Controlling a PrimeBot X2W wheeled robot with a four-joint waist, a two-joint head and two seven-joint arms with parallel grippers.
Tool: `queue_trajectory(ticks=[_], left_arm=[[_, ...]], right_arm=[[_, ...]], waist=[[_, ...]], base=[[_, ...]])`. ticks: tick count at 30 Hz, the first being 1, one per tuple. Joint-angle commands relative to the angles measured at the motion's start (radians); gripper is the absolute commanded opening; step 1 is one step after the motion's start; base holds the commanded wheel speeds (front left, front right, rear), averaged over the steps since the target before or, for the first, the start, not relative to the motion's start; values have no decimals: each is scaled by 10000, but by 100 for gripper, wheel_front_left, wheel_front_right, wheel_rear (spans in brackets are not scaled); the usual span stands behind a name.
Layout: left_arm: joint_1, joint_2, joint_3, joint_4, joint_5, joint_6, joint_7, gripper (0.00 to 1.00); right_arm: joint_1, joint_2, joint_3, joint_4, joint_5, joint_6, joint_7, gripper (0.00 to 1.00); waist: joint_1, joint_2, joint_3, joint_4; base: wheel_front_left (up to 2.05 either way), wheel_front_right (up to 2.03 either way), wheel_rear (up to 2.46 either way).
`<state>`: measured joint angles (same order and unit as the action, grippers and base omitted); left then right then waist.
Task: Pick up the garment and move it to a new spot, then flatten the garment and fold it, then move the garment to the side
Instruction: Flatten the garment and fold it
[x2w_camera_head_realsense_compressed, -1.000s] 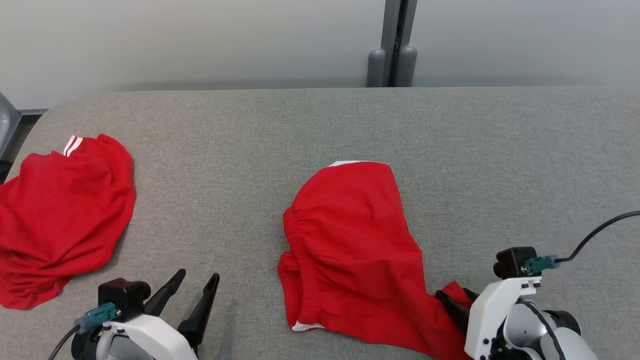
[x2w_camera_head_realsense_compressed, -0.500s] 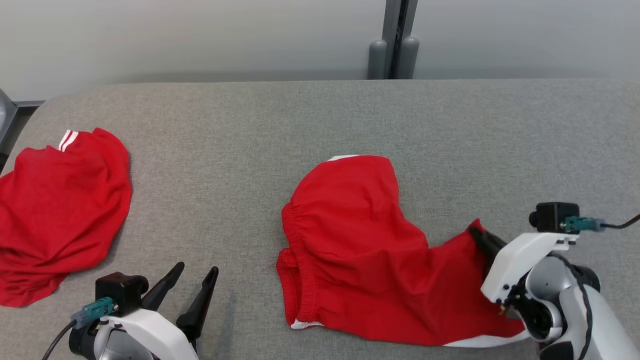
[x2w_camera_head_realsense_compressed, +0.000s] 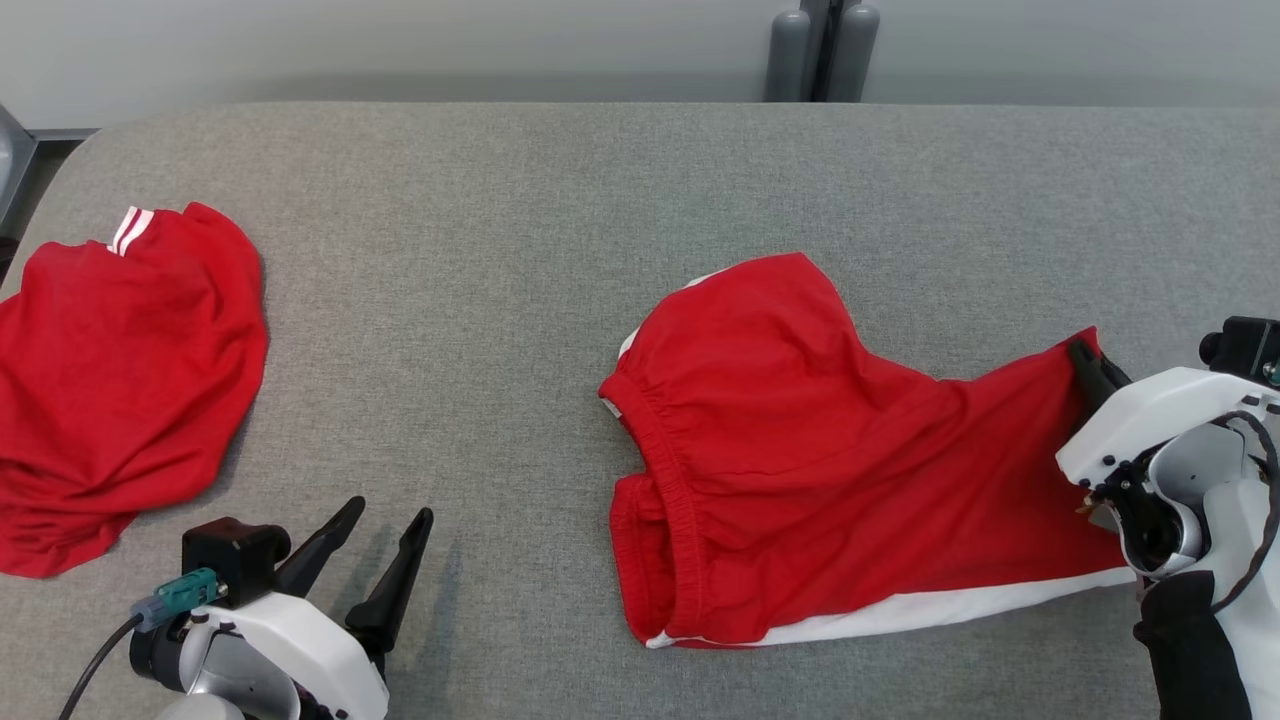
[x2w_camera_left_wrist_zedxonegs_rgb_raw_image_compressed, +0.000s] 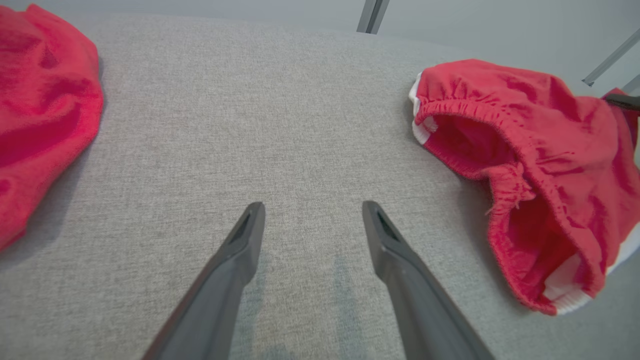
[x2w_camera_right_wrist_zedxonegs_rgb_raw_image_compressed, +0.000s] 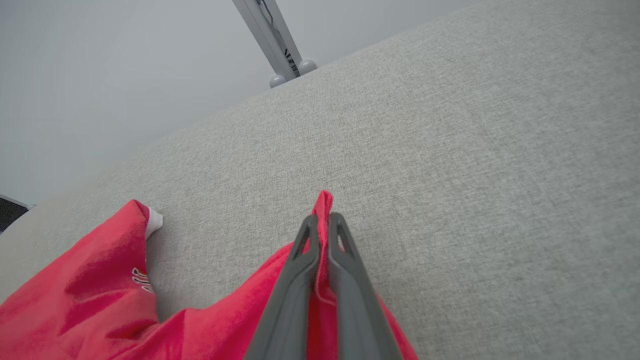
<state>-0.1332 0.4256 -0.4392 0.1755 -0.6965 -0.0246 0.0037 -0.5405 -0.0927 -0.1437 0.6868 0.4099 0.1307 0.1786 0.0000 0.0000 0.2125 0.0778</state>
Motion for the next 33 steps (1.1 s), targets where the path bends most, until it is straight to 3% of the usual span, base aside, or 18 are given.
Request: queue_trajectory(ticks=[1, 2, 4, 9, 14, 24, 33], left_arm=[[-212, 61, 13, 32, -59, -26, -55, 100], [-234, 55, 10, 52, -65, -31, -52, 100], [-223, 33, -19, 147, -73, -22, -54, 100], [-25, -28, -81, 186, -43, 73, -146, 100], [218, -22, -243, 37, 67, 160, -85, 100], [462, -131, -892, -922, 315, 136, 224, 100], [518, -104, -1887, -1176, 459, -475, 868, 100]], right_arm=[[-195, -37, -85, 120, -119, 1, -192, 0], [-296, -61, -154, 292, -171, 1, -312, 0], [-467, -18, -137, 768, -214, 1, -589, 100], [-313, -47, 182, 1117, -145, 1, -1106, 100], [57, -119, 741, 670, -14, 1, -1778, 100], [1637, -196, 2232, -1662, 309, 1, -2780, 100], [2912, -298, 2686, -3555, 412, 1, -3033, 100]], waist=[[0, 0, 10, 32], [0, 0, 6, 41], [0, 0, -110, 39], [0, 0, -519, -131], [0, 0, -1044, -430], [0, 0, -1779, -1035], [0, 0, -1762, -1479]], base=[[0, 0, 0], [0, 0, 0], [0, 0, 0], [0, 0, 0], [0, 0, 0], [0, 0, 0], [0, 0, 0]])
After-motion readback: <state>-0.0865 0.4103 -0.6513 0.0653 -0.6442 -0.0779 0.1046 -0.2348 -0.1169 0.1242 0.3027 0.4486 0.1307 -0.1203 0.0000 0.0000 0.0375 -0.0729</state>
